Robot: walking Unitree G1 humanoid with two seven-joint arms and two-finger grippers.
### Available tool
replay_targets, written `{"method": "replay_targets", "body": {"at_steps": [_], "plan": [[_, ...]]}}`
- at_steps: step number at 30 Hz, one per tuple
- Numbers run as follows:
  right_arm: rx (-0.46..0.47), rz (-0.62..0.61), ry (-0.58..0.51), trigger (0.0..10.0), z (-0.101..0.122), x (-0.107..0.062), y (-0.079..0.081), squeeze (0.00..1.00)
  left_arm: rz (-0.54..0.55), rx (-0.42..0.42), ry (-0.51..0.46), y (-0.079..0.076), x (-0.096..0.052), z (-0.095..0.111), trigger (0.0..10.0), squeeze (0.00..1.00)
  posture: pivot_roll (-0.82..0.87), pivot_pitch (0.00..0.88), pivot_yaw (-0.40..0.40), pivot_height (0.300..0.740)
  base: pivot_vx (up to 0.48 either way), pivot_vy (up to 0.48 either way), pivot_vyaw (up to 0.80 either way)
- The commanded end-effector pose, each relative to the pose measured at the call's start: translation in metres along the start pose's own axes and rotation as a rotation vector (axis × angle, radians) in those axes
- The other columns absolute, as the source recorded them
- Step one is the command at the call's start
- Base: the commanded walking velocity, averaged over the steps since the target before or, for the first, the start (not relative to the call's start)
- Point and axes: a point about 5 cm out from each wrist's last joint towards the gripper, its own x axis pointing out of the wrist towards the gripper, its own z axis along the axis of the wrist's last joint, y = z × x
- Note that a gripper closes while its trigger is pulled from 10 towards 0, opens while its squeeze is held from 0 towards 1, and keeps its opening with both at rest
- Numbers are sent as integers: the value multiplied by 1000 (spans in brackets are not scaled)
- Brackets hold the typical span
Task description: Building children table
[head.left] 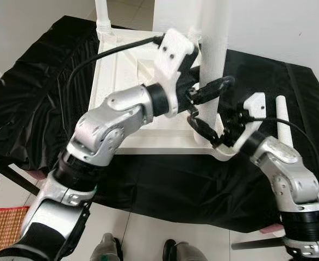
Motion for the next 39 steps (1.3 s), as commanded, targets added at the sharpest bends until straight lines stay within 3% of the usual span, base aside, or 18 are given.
{"method": "replay_targets", "body": {"at_steps": [1,2,3,9,17,19,39], "plan": [[-10,-47,-9,10000,1,-2,-6,1000,-10,19,10,-2,4,0,10000,0,67,140,-69,740,0,0,0],[-10,-49,-10,10000,1,-1,-6,1000,-10,19,9,-2,4,0,10000,0,67,140,-69,740,0,0,0],[-18,-78,-33,10000,0,8,3,0,50,44,26,3,9,-1,10000,0,67,144,-69,740,0,0,0],[-43,-201,-47,10000,-8,23,14,0,175,89,27,13,18,-2,10000,0,64,157,-73,740,0,0,0],[-46,-320,-56,10000,-14,30,22,0,234,85,-3,19,22,2,10000,0,63,161,-72,740,0,0,0],[-54,-481,-59,10000,-18,33,23,0,266,100,-19,21,25,7,10000,0,63,161,-72,740,0,0,0],[-143,-702,-119,10000,-9,47,32,0,245,114,-45,9,34,11,10000,0,67,168,-62,740,0,0,0]]}}
